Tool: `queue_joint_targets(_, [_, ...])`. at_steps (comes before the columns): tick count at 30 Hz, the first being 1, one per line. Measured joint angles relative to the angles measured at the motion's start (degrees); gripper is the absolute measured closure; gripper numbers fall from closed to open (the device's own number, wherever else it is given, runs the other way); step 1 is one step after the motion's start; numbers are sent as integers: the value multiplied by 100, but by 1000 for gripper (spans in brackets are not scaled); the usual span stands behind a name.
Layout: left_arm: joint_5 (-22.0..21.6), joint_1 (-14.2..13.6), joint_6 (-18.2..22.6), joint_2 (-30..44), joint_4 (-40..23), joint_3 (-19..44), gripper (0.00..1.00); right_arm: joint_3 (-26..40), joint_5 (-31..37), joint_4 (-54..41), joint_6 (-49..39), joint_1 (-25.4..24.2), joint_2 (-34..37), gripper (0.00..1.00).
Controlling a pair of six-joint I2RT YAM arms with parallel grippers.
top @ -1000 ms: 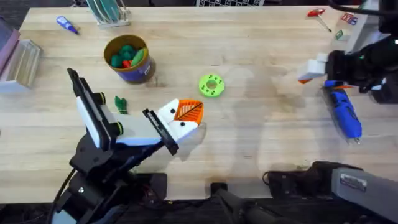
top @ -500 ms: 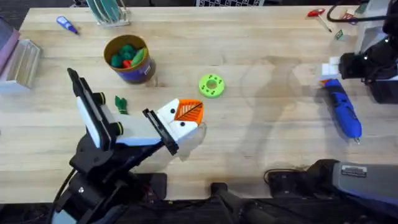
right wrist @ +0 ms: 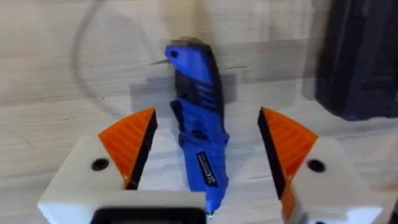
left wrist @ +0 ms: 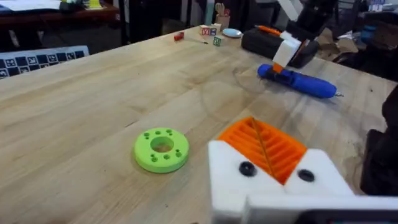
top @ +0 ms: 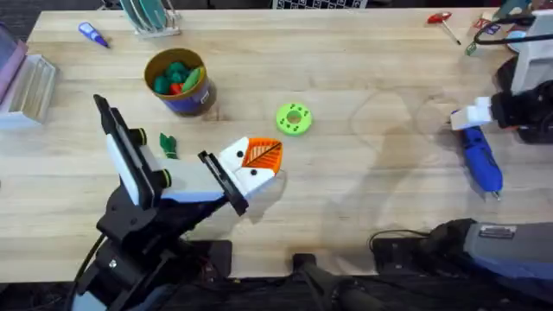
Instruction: Pick up the gripper from the table and insert it into the empty holder that is missing its gripper. Then pick up a screw, insert it into the mounting hole, and use the screwdriver to tighten it. Finally, clean up the table by picking up the vegetable and placing it into the bucket.
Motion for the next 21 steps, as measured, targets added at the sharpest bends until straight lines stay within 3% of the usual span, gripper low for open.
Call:
queue_joint_targets(9, [0, 0, 0, 0, 2, 0, 990, 0, -332, 122, -526, -18, 656, 11])
queue_joint_targets(21, [0, 0, 0, 0, 2, 0, 990, 0, -254, 136, -643, -58, 951, 10])
